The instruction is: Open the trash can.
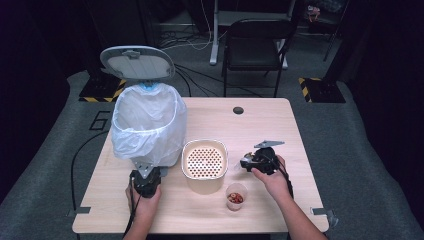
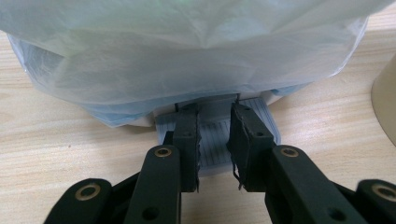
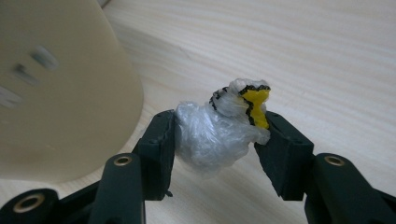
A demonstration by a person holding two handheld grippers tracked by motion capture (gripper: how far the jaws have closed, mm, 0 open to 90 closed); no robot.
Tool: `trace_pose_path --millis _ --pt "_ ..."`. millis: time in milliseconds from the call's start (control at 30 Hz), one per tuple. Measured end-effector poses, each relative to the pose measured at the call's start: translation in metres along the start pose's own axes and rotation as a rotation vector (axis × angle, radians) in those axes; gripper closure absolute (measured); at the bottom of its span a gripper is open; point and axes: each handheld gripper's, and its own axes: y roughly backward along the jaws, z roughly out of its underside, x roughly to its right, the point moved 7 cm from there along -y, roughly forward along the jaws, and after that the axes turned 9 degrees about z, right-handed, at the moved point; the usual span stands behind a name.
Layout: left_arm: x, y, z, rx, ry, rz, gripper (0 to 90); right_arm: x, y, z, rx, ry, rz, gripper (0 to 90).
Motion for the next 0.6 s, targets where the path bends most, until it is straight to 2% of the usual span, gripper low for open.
trace_pose_path --millis 100,333,600 --pt "0.000 0.000 0.000 -0.001 -0.001 0.000 72.8 0.001 0.014 -0.011 0.023 0.016 0.006 48.6" --pt "0.000 0.000 0.000 0.001 0.001 0.000 72.8 -0.002 0.047 -0.041 0.071 0.031 -0.017 48.5" --pt "0.000 0.000 0.000 -0.006 -0.004 0.002 72.8 -0.012 0.081 -0.077 0.121 0.075 -0.035 48.6"
